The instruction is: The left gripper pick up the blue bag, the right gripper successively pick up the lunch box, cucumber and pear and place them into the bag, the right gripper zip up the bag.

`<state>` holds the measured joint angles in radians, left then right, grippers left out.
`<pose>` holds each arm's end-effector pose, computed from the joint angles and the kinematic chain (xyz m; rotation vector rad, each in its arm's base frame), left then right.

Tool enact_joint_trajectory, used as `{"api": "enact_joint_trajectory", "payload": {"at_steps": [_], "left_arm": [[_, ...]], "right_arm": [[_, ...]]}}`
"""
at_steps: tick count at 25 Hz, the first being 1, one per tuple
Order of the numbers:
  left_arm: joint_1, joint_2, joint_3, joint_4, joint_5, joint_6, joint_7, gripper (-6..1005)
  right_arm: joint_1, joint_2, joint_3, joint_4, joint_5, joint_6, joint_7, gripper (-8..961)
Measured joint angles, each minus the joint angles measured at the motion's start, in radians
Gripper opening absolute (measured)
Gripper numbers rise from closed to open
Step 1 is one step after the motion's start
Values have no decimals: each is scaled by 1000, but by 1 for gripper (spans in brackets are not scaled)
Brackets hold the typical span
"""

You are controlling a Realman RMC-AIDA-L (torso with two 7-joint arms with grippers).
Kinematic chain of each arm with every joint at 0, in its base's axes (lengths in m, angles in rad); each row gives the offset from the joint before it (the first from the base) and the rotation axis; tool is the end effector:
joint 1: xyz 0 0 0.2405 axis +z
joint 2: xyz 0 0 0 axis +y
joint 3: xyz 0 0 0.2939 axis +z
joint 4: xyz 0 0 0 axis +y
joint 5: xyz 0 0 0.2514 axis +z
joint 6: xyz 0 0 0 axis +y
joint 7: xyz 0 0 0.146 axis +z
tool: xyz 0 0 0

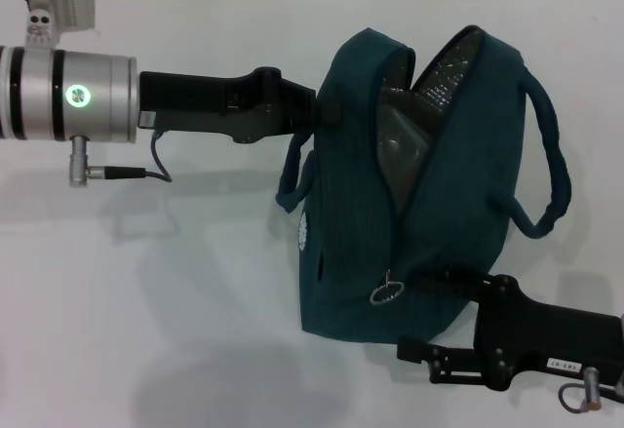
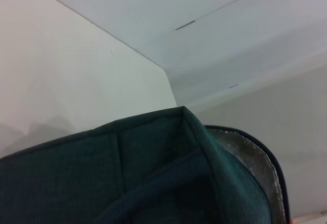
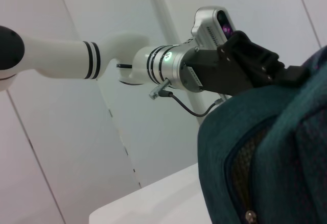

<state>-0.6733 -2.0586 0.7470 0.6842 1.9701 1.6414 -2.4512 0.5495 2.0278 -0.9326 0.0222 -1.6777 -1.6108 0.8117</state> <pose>-0.2451 0.4157 -0.0118 2.3159 1.7641 0.7586 0.3277 0.2822 -0.1131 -2.8016 0.5679 1.0615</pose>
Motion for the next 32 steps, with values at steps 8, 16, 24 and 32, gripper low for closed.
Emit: {"api": "enact_joint_trajectory", "payload": {"at_steps": [8,16,24,32], "left_arm": [[-1,-1,0,0,-1,2,0,52],[-2,-2,1,0,-2,5,0,52],[-2,-3,2,0,-2,4,0,52],[-2,-3,0,0,-2,2,0,53]], "right_arm": [[53,0,-11,10,-5,4,4,782],[92,0,-12,28,-42,-3,-2,774],[79,0,-2,31,-37,39,5,765],[82,0,12,42,-35,75,5,756]]}}
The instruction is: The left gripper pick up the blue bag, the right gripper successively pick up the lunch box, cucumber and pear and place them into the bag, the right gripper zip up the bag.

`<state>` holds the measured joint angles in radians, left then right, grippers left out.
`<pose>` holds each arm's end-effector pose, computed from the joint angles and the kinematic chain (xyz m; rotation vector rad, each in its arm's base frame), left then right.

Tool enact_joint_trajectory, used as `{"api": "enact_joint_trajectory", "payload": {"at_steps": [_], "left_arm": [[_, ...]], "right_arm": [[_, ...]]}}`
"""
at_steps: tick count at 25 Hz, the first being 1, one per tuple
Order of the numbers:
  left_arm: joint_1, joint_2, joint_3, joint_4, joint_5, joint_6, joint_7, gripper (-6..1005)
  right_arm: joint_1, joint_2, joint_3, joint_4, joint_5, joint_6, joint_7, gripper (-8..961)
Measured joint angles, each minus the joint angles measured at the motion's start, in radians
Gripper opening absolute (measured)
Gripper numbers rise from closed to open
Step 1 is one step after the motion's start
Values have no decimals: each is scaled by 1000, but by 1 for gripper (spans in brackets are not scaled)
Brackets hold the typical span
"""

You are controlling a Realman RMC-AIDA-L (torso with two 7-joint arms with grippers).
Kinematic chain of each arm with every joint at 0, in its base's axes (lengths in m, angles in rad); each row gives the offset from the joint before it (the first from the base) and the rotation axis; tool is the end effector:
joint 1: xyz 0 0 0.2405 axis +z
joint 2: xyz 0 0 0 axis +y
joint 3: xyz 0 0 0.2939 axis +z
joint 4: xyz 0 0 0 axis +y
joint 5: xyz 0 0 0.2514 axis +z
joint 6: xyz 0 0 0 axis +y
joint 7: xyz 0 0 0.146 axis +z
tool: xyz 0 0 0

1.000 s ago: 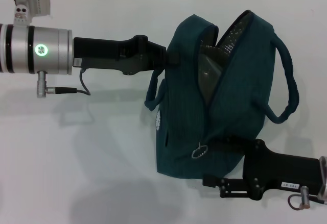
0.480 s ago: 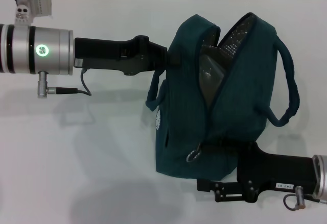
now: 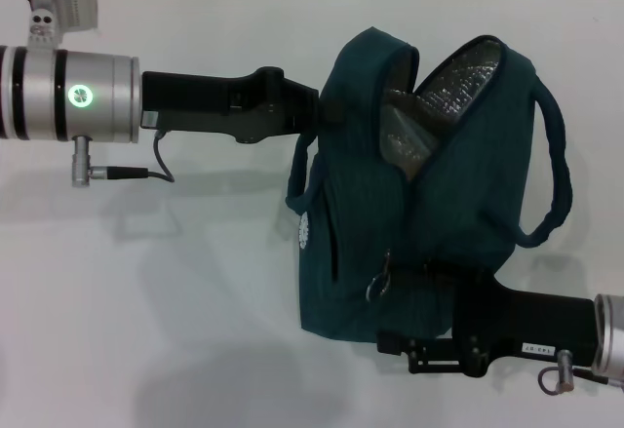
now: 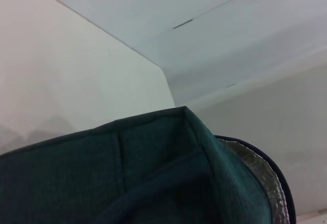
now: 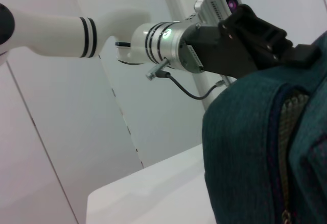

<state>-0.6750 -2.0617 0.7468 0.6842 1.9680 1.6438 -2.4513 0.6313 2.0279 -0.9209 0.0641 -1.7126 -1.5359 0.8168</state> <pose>-0.2434 0.4155 -0.0130 2.3120 1.7582 0.7606 0.3142 0.3015 -0.1249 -2.8616 0.5435 0.9760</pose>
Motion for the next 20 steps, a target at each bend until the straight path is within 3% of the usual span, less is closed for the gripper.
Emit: {"api": "enact_joint_trajectory", "payload": {"at_steps": [11,20], "left_arm": [[-2,0,-4,0,0,-1,2,53],[2,0,-6,0,0,-4,4,53]], "right_arm": [[82,0,-3,31,-43,-21,-1,745],[63,0,6,27,-42,-25,9,735]]}}
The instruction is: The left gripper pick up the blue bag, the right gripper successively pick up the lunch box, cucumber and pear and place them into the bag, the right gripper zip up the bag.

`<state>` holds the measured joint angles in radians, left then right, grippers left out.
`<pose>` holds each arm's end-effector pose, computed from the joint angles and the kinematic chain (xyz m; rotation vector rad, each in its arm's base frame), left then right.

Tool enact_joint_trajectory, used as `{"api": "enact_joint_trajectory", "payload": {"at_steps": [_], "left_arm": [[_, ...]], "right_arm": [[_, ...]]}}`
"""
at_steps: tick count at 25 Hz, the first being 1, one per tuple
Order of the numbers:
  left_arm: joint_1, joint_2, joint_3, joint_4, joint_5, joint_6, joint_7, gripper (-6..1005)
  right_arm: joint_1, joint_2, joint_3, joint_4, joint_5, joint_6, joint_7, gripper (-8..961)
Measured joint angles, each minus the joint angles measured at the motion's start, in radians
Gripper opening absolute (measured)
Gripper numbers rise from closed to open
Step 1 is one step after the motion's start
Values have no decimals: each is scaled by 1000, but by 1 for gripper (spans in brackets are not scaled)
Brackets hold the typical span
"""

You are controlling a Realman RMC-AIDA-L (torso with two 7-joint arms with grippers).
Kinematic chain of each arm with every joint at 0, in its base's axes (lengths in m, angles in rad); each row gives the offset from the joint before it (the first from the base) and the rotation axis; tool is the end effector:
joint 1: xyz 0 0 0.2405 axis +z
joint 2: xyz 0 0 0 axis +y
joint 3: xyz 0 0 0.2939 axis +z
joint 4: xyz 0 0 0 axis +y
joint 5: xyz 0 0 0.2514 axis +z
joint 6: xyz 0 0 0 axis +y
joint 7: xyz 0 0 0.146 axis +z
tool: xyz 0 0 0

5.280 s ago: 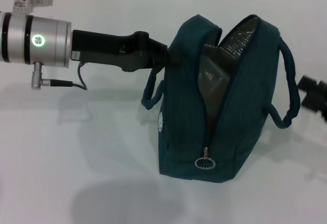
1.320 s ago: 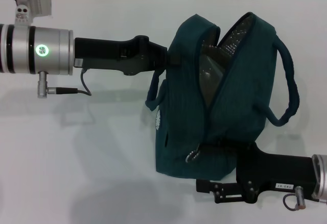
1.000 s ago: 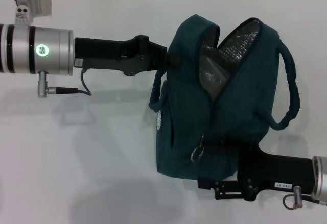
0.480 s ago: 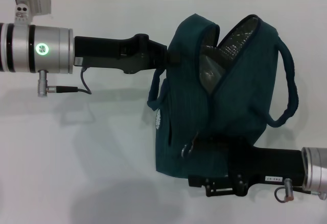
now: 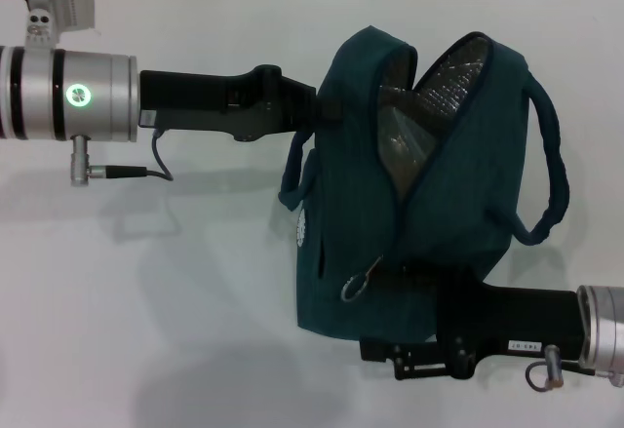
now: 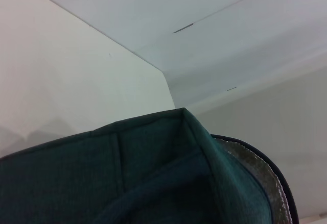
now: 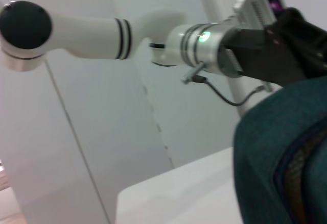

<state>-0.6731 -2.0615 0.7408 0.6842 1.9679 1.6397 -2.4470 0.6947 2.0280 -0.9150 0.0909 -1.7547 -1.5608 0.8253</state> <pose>-0.2448 0.4160 -0.0120 2.3151 1.7620 0.7722 0.2948 0.3085 -0.1285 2.9311 -0.4883 -1.0005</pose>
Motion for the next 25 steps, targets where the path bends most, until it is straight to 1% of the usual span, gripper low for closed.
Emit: {"api": "enact_joint_trajectory", "payload": {"at_steps": [5,11,14,25], "left_arm": [[-3,1,0,0,0,0,0,53],[-5,3,0,0,-1,0,0,53],[-3,3,-1,0,-1,-1,0,53],[-2,3,-1,0,-2,-2,0,53]], "right_arm": [[1,0,9,-1,2,30,11,729],[18,0,-3,-6,-22,-26,-8,723],[7,0,2,-13,-39,-36,-13,720],[-23,0,22,-22,-33,-6,-6,708]]}}
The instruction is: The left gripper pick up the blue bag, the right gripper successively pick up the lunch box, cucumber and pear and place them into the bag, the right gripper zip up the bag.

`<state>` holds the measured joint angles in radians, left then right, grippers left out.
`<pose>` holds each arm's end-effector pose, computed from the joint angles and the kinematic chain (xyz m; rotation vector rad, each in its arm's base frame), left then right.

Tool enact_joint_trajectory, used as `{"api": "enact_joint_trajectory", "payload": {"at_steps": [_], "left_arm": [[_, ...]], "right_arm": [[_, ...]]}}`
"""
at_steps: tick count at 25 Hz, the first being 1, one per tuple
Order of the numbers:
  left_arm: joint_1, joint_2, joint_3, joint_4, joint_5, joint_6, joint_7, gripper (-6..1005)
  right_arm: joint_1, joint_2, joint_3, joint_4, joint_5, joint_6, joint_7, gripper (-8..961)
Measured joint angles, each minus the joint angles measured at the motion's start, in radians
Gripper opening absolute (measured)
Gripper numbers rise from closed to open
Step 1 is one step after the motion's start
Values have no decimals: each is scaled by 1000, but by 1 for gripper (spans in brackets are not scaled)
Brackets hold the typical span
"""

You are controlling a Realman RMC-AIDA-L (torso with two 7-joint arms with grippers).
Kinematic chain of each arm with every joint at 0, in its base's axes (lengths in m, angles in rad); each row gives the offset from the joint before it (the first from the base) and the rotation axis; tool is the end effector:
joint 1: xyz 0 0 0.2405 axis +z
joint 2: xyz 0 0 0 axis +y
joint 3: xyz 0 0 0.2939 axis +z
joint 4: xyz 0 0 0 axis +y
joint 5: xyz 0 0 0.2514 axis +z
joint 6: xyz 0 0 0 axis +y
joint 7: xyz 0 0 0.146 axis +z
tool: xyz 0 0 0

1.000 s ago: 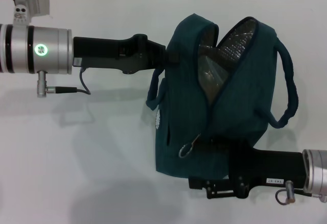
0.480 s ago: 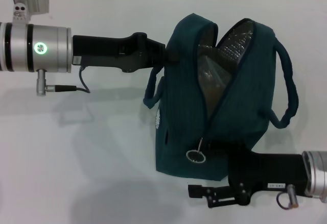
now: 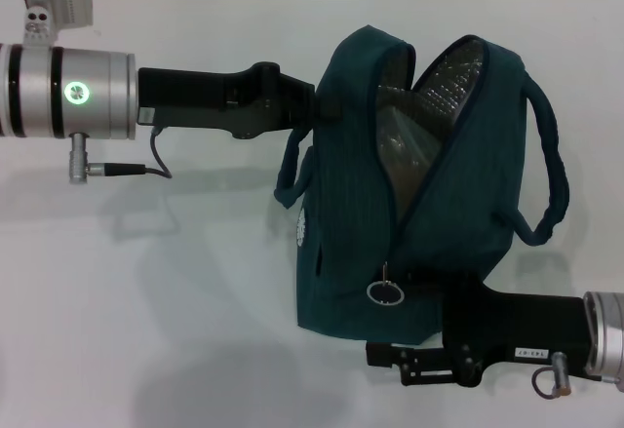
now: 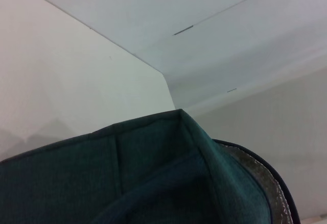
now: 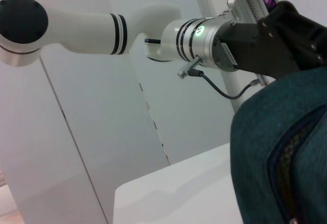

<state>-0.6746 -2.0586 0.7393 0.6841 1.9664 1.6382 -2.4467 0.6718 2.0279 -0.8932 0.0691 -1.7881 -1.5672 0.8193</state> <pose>-0.2448 0.4171 -0.0104 2.3188 1.7620 0.7765 0.3005 0.3046 -0.1263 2.9402 -0.4767 -0.9962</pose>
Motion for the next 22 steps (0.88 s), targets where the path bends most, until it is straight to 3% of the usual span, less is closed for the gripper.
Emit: {"api": "enact_joint_trajectory", "payload": {"at_steps": [10,15,22], "left_arm": [[1,0,0,0,0,0,0,53],[1,0,0,0,0,0,0,53],[0,-1,0,0,0,0,0,53]], "right_arm": [[0,0,4,-8,12,5,-8,697],[0,0,4,-8,12,21,-7,456],[-4,0,3,-7,7,32,-3,211]]}}
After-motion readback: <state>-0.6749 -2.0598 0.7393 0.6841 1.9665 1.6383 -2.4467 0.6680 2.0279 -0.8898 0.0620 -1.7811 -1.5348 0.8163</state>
